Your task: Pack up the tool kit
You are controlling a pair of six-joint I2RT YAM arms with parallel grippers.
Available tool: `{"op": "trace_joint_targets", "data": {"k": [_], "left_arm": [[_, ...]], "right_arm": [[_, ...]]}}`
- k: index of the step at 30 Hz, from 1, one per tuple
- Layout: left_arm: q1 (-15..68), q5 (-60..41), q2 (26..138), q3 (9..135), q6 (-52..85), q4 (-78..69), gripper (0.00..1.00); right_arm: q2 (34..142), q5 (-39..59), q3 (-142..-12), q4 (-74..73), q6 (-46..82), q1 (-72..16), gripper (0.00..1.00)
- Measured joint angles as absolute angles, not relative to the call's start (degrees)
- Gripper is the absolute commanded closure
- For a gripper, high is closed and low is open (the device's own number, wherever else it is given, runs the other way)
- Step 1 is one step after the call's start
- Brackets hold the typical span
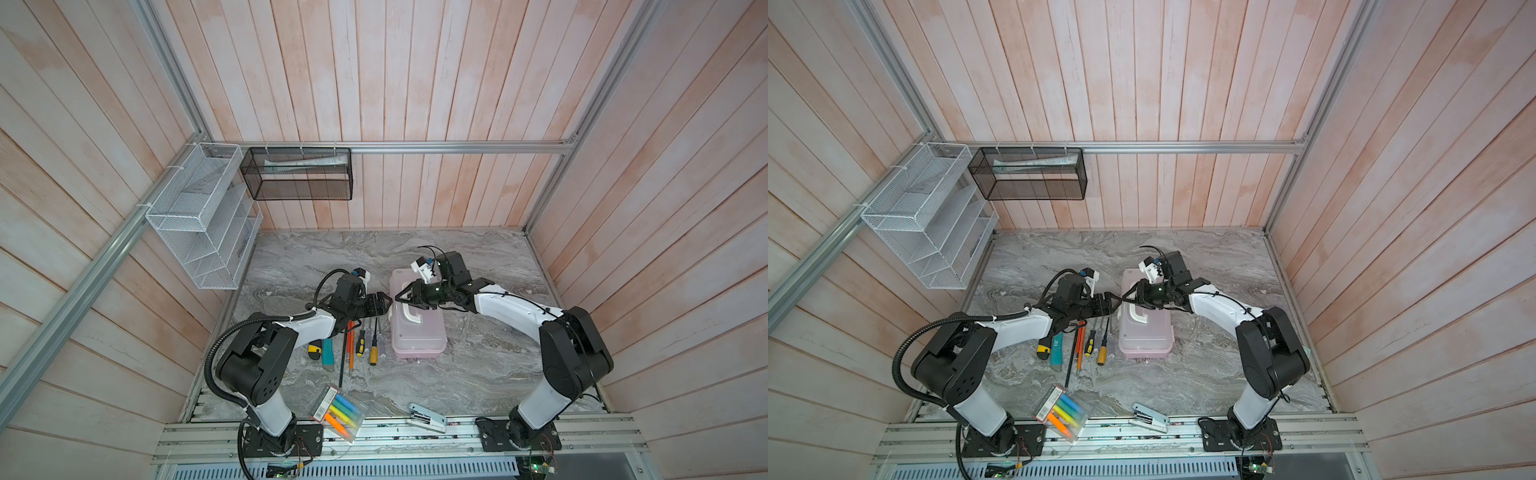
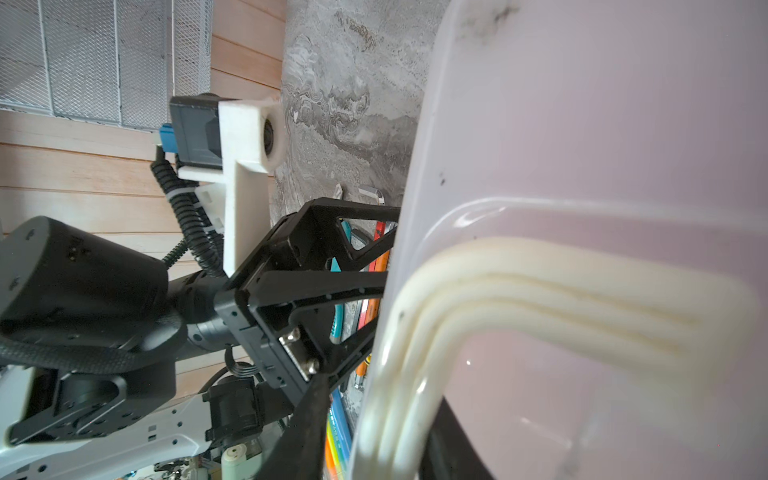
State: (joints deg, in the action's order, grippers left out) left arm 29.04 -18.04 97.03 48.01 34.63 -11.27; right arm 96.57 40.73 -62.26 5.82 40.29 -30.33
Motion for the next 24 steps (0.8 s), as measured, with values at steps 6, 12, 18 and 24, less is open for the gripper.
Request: {"op": "trace_joint_targets", "data": {"k": [6, 12, 18, 24], "left_arm": [[28.9, -17.9, 97.0, 48.1, 34.0, -11.2, 0.16], [28.7, -22.1, 96.0, 48.1, 33.9, -12.3, 0.16], [25.7, -32.5, 91.3, 44.9, 38.5, -20.3, 0.16], [25.3, -38.9, 88.8, 40.1, 44.3, -29.2, 0.16]], "right_arm": [[95.9, 42.4, -59.3, 1.0, 44.4, -29.5, 1.0], [92.8, 47.4, -53.5, -6.4, 47.0, -26.1, 1.0], [90.9, 56.9, -47.2, -17.6, 52.0, -20.3, 1.0], [90.6, 62.9, -42.2, -29.7, 59.4, -15.8, 1.0]]}}
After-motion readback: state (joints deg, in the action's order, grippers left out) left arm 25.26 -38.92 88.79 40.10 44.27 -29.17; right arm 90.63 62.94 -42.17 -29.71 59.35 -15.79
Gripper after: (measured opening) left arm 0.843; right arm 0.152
